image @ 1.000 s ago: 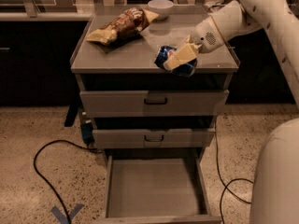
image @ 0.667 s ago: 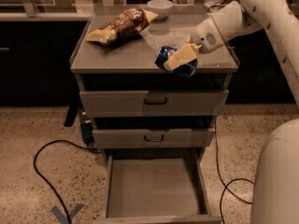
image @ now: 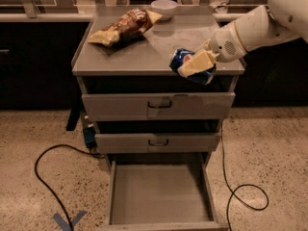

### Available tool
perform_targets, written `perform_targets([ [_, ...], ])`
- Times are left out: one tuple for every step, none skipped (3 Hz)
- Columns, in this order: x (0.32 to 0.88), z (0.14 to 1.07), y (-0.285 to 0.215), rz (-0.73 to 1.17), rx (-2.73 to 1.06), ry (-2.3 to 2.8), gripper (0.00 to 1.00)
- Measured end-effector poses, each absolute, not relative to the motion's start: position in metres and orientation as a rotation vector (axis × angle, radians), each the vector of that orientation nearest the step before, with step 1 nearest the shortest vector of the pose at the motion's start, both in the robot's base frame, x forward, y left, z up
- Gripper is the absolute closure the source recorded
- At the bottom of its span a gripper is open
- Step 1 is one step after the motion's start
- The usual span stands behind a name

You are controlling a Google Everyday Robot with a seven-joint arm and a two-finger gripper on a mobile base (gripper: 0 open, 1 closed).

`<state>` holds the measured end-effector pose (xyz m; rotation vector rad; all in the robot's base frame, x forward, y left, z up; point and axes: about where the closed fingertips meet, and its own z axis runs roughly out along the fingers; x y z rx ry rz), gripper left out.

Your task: Place pepsi can into bottom drawer

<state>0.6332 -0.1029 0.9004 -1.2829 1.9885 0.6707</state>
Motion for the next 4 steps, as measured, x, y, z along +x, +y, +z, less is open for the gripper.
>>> perform_targets([
  [0.603, 0.887, -0.106, 0.622, -1.227, 2.009, 1.00],
  [0.570, 0.834, -0.095, 0.696, -1.236, 2.097, 1.00],
  [0.548, 0.800, -0.086, 0.775, -1.262, 2.151, 1.00],
  [0.548, 0.800, -0.086, 0.775, -1.262, 2.151, 1.00],
])
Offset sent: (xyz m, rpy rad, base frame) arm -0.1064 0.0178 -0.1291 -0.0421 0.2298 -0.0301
